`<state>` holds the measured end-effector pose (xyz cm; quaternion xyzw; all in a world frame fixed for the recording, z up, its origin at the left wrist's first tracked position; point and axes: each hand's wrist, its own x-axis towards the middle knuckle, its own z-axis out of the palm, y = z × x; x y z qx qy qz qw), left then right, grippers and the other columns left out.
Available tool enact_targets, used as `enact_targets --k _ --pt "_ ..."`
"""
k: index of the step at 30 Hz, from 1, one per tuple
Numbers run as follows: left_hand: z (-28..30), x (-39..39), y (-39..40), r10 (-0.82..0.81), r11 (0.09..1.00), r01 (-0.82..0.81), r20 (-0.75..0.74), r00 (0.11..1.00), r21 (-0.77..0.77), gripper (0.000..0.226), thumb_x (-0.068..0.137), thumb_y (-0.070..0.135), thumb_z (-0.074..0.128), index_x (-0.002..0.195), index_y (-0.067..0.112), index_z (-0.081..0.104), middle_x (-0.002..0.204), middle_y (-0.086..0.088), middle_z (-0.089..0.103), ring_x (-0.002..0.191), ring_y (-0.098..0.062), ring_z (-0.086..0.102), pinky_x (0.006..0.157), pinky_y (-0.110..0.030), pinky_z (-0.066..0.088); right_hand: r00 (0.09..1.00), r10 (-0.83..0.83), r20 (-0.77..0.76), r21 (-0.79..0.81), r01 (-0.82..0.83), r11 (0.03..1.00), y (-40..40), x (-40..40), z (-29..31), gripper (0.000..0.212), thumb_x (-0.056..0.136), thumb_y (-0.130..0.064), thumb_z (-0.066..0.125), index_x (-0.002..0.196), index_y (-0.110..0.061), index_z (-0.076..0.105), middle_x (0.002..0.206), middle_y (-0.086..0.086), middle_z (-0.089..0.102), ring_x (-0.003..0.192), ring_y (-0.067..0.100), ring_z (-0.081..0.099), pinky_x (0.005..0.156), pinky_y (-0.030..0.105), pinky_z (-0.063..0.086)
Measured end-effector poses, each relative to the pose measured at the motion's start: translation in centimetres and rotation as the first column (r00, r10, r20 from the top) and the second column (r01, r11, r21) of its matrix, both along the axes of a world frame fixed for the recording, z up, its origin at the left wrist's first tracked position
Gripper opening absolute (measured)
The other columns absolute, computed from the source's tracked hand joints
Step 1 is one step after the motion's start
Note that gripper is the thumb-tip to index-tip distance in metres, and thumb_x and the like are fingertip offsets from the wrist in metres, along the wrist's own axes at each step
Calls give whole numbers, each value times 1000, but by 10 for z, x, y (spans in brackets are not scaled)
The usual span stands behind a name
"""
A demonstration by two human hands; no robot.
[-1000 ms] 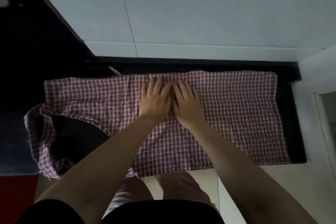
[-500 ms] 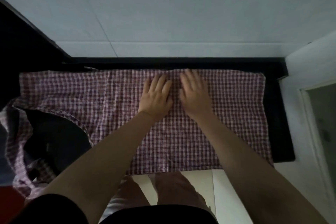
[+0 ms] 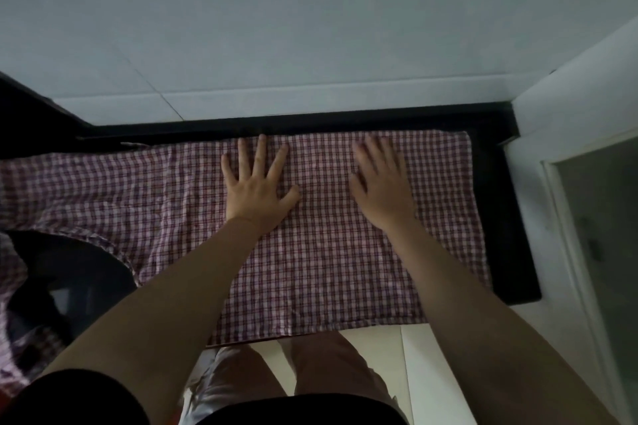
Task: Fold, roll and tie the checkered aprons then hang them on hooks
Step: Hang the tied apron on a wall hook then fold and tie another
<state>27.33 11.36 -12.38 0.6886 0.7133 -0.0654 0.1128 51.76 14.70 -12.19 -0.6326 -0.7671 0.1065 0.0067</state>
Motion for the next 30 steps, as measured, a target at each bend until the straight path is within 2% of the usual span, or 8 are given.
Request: enact_targets --k 2,6,8,12,18,23,27,30 --pt "0 0 0 -5 1000 5 -13 1000 -9 80 88 75 7 154 37 -16 162 -3 -24 148 -34 -22 118 -62 -5 998 70 -1 -28 -70 997 6 6 -3 60 104 -52 17 159 -31 7 167 -3 1 154 19 -5 124 49 3" --pt "0 0 -1 -1 1000 1 -18 1000 -12 79 88 74 7 154 37 -16 162 -3 -24 148 -34 -22 118 -61 -5 896 -440 57 -47 443 896 31 73 3 67 103 -54 11 160 -18 3 167 6 0 153 25 -2 123 53 4" --pt "0 1 -1 -3 1000 2 -23 1000 -11 79 89 74 8 154 37 -16 162 -3 -23 148 -34 -22 118 -62 -5 841 -533 90 -75 539 839 37 90 12 66 105 -48 13 159 -11 3 167 11 1 153 28 -1 123 54 4" --pt "-1 1 -1 3 1000 -3 -22 1000 -6 79 89 74 9 154 37 -16 163 -3 -23 148 -34 -21 118 -62 -5 948 -317 19 81 315 946 19 25 19 63 106 -41 24 158 -9 11 166 13 8 153 29 5 124 50 8" --pt "-1 2 1 -10 1000 10 -31 999 0 79 88 73 7 154 36 -17 163 -4 -22 149 -35 -20 118 -62 -3 984 177 -8 -79 -177 981 -34 -38 -1 68 102 -57 16 160 -23 7 167 -2 -3 153 16 -10 124 45 -1" --pt "3 -4 0 -33 998 33 5 999 -50 80 89 75 7 154 35 -16 162 -4 -24 148 -35 -22 118 -62 -5 984 -135 114 -47 141 989 -20 29 0 67 103 -56 3 159 -20 -6 166 2 -12 153 21 -10 124 47 -1" --pt "24 -2 5 -2 989 14 79 997 -149 78 93 72 14 156 34 -12 163 -7 -21 148 -36 -21 117 -59 -10 853 -488 184 -52 504 862 -19 47 14 68 105 -46 12 158 -4 -1 165 18 -1 153 31 -1 123 51 10" --pt "41 8 -12 56 998 -53 167 984 -17 68 99 54 32 156 27 7 165 -11 -4 151 -35 -7 119 -57 -2 929 -355 100 14 356 935 -40 -3 28 63 106 -39 25 158 -7 8 165 15 5 153 30 3 124 49 8"
